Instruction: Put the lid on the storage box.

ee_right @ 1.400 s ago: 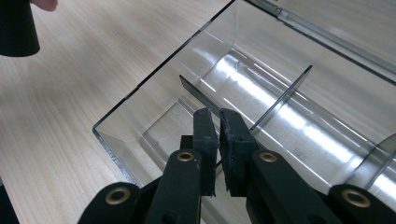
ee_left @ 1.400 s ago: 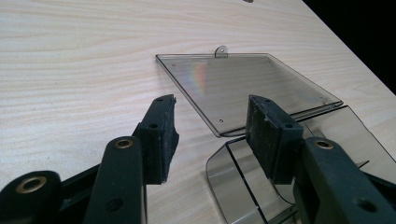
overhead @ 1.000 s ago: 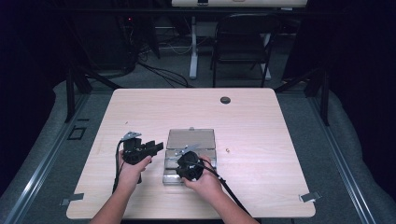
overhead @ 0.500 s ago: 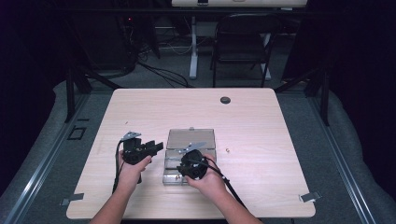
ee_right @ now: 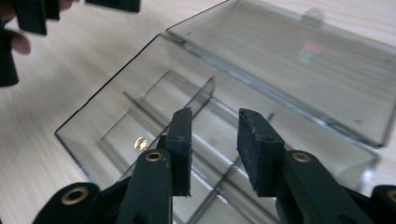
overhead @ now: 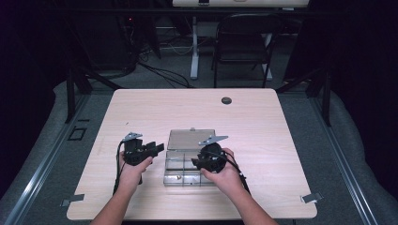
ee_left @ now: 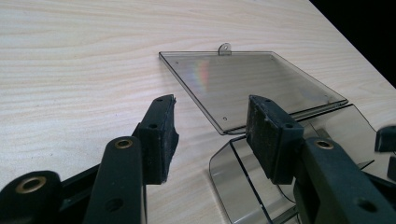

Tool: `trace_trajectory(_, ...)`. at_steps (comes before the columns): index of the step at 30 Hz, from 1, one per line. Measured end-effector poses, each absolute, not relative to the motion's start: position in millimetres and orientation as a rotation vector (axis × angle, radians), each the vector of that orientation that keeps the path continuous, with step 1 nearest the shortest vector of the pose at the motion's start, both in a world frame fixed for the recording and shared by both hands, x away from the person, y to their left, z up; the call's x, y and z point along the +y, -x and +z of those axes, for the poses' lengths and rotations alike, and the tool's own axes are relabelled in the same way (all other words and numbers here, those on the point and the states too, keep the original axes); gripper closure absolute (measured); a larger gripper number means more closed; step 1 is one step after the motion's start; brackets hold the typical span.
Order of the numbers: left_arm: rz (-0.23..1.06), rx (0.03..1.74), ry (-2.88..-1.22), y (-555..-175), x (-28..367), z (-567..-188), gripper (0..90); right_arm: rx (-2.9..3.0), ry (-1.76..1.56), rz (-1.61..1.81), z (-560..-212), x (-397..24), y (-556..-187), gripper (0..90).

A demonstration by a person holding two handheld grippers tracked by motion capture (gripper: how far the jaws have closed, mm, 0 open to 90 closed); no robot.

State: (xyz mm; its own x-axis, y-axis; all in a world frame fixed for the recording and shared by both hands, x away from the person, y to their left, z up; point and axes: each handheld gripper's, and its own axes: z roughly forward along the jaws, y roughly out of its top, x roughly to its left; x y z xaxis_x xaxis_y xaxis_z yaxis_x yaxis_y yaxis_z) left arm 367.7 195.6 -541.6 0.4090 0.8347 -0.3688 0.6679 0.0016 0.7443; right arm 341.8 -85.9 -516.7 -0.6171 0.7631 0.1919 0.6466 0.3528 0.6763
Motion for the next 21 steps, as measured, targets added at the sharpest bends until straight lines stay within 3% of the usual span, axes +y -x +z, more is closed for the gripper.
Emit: trace_trajectory(21, 0.219, 1.319, -1.728, -367.0, 196.7, -540.9, 51.9, 2.252, -1.449, 1.143, -518.3, -141.8, -362.9, 60.4)
